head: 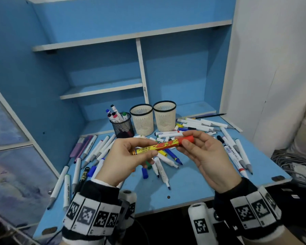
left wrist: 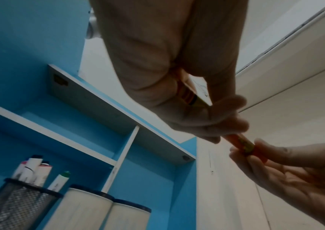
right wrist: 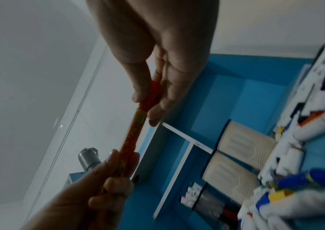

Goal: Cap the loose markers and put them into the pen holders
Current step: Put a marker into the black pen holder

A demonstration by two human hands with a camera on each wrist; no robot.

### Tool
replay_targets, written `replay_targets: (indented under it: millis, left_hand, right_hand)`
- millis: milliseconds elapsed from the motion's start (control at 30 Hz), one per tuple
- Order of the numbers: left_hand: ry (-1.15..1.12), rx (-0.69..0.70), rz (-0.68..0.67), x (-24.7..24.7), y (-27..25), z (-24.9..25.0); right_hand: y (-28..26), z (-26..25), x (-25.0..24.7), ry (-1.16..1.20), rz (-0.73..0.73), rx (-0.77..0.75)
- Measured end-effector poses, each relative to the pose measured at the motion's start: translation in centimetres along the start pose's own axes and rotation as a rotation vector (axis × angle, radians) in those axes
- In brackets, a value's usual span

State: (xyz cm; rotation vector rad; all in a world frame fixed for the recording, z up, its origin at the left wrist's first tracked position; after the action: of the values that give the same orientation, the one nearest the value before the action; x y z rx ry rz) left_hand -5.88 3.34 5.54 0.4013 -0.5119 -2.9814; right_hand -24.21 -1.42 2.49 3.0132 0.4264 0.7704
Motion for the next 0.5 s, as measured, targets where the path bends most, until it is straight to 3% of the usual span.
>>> replay_targets:
  millis: [200,500]
  left_hand:
    - [-0.052,0.035,0.015,1.0,0.9,0.6]
    - [-0.256,-0.085,-0.042,1.2,0.8,-0.3]
  right_hand:
    - [-0.1,-1.7,-0.2,-0.148,0.048,-0.179]
    - [-0.7,-2.0,1.0,-0.196,-0.050,-0.289]
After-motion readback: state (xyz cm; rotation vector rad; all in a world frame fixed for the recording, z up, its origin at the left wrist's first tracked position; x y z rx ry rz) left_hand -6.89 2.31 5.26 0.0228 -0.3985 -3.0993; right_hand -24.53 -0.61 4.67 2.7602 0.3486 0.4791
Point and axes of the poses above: each hand's wrist, its own y-axis towards the middle knuckle, its own x-axis out of the palm, z = x × y, the point moved 6 cm from there along y, towards the middle knuckle, and after that the axes turned 8 degrees about x, right-handed, at the moved point
